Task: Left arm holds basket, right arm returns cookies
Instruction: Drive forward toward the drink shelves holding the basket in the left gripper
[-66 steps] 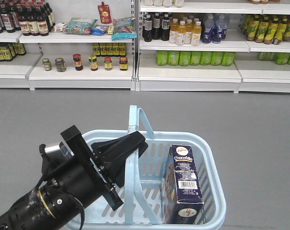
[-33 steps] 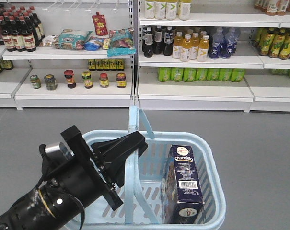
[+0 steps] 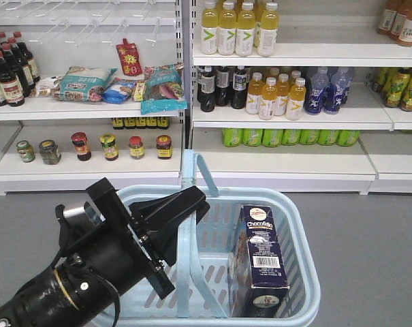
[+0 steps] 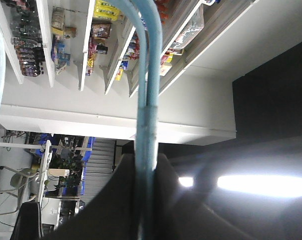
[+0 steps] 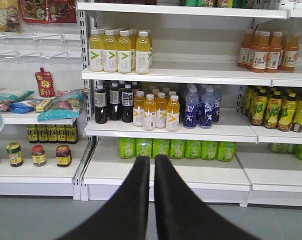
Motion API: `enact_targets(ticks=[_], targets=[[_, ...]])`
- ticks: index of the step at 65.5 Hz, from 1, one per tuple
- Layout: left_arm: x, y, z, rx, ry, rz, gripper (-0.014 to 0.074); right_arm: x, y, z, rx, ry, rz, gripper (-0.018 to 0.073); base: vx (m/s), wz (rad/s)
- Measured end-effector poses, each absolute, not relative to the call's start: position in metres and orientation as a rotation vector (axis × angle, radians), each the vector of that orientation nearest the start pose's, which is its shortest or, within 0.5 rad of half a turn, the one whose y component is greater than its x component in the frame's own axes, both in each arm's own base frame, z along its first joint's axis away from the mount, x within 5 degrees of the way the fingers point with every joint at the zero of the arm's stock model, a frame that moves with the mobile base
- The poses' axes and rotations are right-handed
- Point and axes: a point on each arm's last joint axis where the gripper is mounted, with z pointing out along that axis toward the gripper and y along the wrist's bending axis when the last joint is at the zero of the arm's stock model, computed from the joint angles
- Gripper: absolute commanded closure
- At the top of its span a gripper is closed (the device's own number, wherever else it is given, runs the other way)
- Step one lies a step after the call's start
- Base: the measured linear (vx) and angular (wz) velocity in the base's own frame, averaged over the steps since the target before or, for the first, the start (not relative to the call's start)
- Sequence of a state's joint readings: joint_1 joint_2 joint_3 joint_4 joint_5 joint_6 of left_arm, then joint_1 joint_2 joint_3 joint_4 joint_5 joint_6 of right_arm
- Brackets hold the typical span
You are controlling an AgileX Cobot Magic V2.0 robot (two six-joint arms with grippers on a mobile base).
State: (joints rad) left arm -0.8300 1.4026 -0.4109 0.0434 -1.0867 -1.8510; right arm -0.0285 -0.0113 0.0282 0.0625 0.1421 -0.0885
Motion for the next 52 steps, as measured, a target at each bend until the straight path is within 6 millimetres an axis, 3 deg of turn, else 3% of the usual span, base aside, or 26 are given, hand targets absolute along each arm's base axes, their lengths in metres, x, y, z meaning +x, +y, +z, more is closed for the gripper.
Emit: enact_targets(ticks=[52], targets=[[0.1679, -0.1887, 0.2406, -0.836, 1.615, -2.126, 0.0599, 0.0565, -0.0008, 0.1914, -0.005, 1.642, -0.035, 0.0562, 0.46, -0.03]])
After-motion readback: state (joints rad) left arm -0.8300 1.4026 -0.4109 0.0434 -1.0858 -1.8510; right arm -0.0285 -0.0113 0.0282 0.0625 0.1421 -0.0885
